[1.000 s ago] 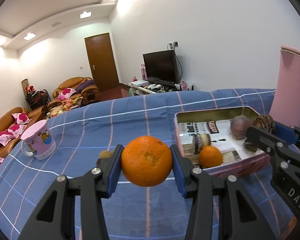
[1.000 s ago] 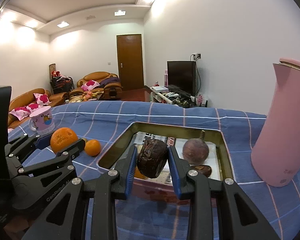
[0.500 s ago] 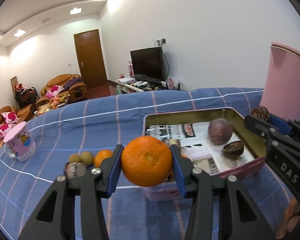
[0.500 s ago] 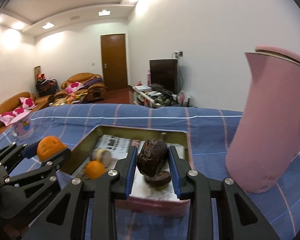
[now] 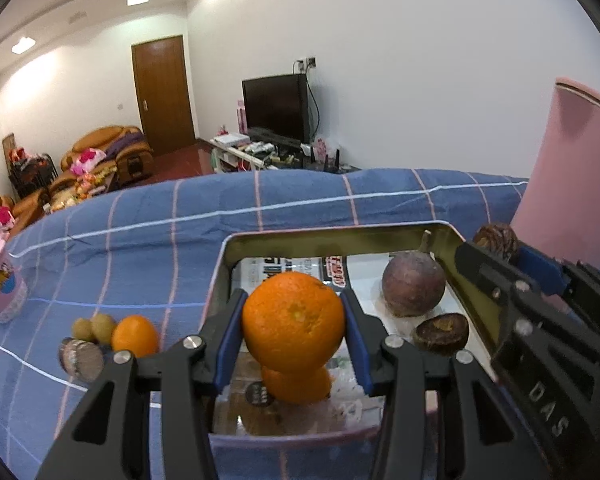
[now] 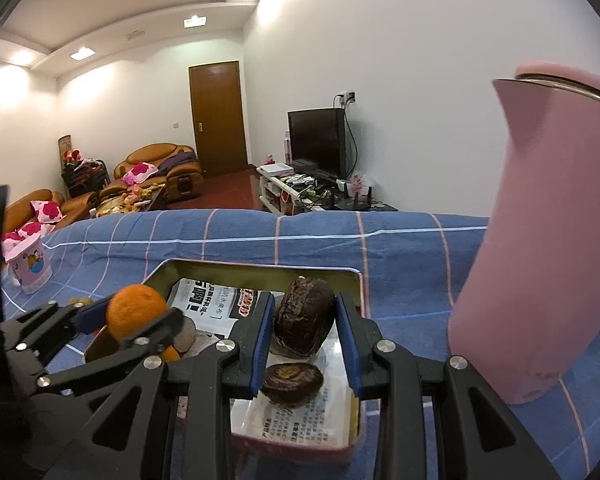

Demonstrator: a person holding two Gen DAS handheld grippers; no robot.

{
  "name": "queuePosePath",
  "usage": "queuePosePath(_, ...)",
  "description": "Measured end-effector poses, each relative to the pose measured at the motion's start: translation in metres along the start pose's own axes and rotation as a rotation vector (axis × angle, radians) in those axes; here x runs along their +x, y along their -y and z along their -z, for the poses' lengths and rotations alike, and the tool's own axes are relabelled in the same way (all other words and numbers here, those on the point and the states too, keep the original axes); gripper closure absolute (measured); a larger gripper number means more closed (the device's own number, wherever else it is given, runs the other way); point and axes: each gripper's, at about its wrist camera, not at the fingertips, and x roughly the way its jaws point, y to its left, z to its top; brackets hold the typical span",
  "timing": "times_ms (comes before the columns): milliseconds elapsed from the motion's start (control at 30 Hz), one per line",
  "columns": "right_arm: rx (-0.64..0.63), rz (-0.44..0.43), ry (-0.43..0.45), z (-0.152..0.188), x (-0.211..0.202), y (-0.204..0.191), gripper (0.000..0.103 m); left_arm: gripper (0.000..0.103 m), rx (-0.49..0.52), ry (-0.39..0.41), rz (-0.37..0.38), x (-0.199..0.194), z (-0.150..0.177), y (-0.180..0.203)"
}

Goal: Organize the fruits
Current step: 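Carry the dark cake and orange over the tin box with both tools, then open both tools to drop the cake and orange into the tin box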

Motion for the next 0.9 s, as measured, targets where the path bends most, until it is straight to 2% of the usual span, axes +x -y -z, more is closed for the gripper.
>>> queuePosePath(200, 0.013, -0.029, -0.035, -0.004, 0.015, 0.001, 0.07, 0.055, -0.055, -0.055, 0.021, 0.018, -0.005, -0.007)
queuePosePath(533, 0.019, -0.099, -0.095, -0.003, 0.028, 0.0, 0.069, 0.055, -0.077, -0.035, 0.018, 0.013, -0.004, -0.011)
queuePosePath(900, 0.013, -0.114, -0.104, -0.002, 0.03, -0.002, 0.069, 0.055, -0.092, -0.028, 0.022, 0.008, -0.001, -0.019)
